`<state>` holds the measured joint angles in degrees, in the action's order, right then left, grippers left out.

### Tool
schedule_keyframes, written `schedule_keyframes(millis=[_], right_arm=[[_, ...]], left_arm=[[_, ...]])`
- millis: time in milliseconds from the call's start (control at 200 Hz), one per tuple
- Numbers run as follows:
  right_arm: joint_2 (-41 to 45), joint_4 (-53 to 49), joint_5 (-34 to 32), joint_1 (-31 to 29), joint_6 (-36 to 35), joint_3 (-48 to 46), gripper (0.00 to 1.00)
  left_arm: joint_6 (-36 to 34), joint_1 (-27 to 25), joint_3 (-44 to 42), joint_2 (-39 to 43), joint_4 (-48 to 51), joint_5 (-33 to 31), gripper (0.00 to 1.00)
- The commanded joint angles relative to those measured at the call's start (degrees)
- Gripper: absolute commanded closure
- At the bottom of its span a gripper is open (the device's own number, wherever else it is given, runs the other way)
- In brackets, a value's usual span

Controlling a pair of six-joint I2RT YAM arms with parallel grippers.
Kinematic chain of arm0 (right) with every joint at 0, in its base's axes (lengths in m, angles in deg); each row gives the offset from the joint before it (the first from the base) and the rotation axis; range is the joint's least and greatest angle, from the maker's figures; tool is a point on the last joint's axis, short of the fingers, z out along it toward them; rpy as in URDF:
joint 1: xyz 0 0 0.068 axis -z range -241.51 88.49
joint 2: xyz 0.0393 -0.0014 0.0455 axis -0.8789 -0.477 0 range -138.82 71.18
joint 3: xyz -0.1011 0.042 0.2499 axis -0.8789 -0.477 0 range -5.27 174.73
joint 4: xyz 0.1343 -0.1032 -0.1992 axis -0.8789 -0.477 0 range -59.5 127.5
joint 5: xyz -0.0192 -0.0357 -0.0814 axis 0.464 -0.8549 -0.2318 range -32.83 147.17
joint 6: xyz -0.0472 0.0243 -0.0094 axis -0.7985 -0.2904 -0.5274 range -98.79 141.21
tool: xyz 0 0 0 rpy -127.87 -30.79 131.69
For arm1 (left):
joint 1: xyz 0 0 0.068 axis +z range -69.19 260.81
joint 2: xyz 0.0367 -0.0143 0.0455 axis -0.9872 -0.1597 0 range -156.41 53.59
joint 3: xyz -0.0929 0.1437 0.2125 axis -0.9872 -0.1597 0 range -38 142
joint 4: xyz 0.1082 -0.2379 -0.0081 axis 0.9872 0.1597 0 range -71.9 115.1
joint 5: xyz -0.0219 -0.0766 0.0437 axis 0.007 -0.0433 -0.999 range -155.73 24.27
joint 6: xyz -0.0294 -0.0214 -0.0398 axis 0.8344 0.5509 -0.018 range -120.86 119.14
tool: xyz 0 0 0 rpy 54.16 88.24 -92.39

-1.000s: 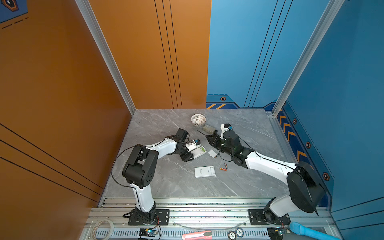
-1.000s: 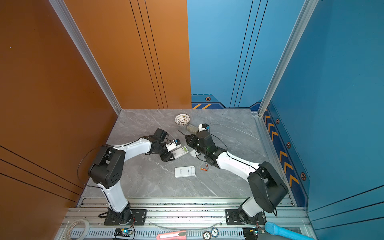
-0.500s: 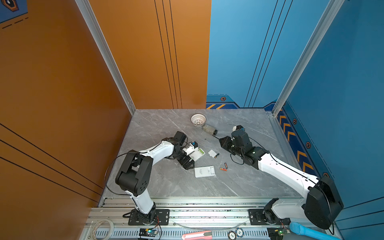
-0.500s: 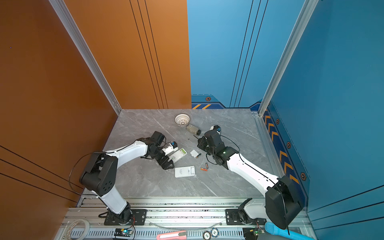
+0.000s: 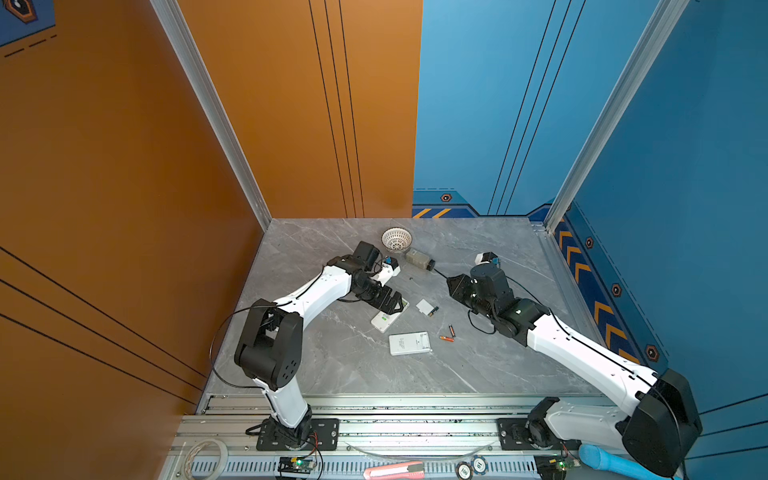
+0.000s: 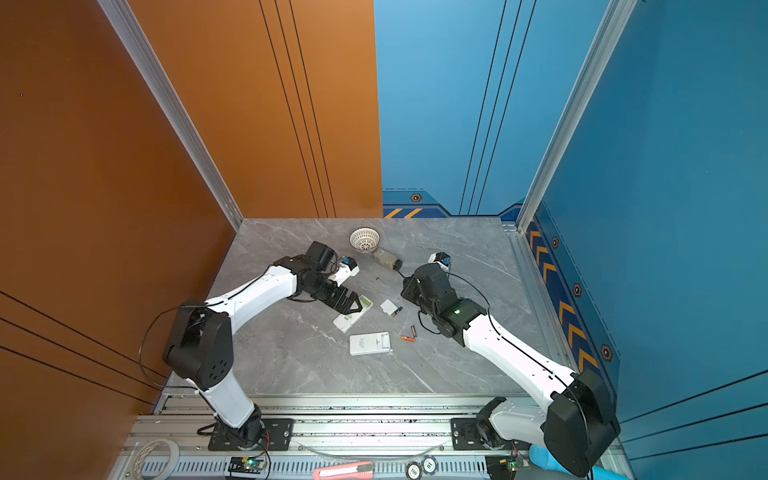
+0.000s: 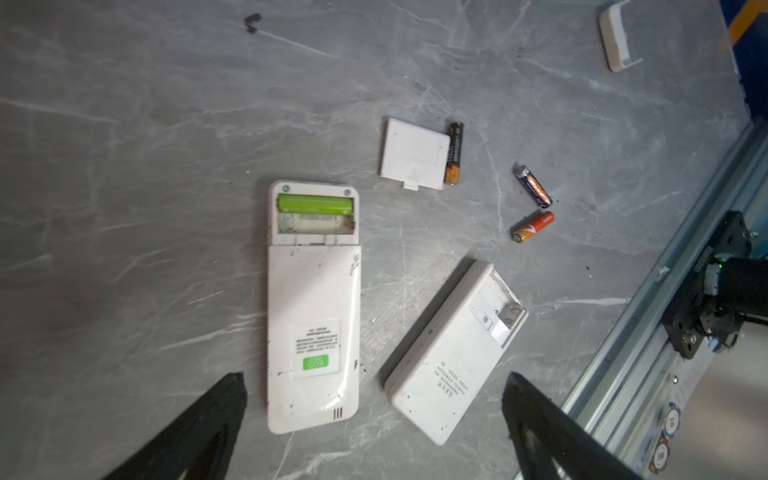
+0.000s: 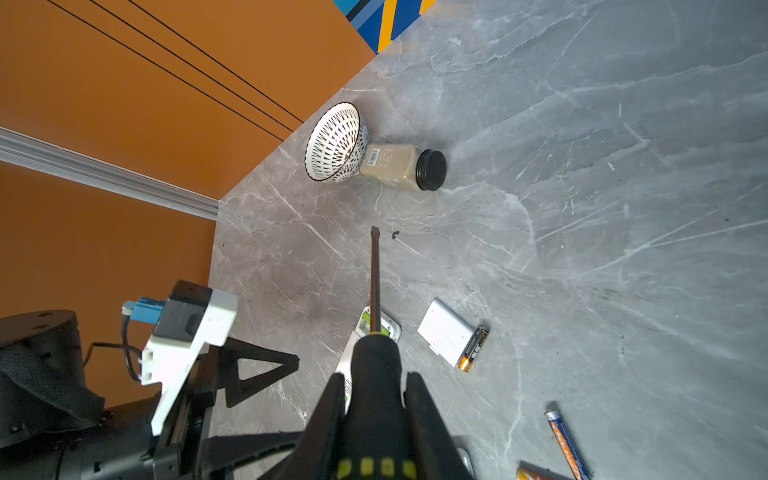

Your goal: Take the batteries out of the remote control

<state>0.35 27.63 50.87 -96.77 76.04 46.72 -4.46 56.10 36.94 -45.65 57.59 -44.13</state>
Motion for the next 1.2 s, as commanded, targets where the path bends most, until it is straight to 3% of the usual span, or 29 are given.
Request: schedule_keyframes(millis=[0, 596, 746, 951, 1036, 1191], right_arm=[[-0.01, -1.91, -0.88, -0.29, -1.76, 0.11, 1.0], [-8.88, -0.57, 4.28, -0.07, -3.93, 6.16, 1.0], [-9.75, -3.4, 5.4, 0.96, -5.01, 8.04, 1.0], [-10.79, -5.36, 8.98, 2.36, -6.57, 9.99, 1.0], [-14.29, -13.61, 13.66, 4.08, -10.29, 15.28, 1.0], [-21.85, -27.55, 22.67, 6.41, -16.57, 27.22, 1.0]], left_arm=[[2.12, -1.65, 0.12, -1.77, 7.68, -8.32, 0.02], [-2.69, -5.95, 1.61, -11.69, 8.65, -17.5, 0.0], [-5.19, -7.35, 0.78, -13.32, 7.35, -16.68, 0.18], [-10.51, -6.92, -4.06, -11.62, 3.41, -16.18, 0.31], [-17.11, -7.1, -6.58, -9.64, 1.09, -15.99, 0.44], [-27.48, -7.58, -12.33, -4.52, -5.86, -20.54, 0.55]])
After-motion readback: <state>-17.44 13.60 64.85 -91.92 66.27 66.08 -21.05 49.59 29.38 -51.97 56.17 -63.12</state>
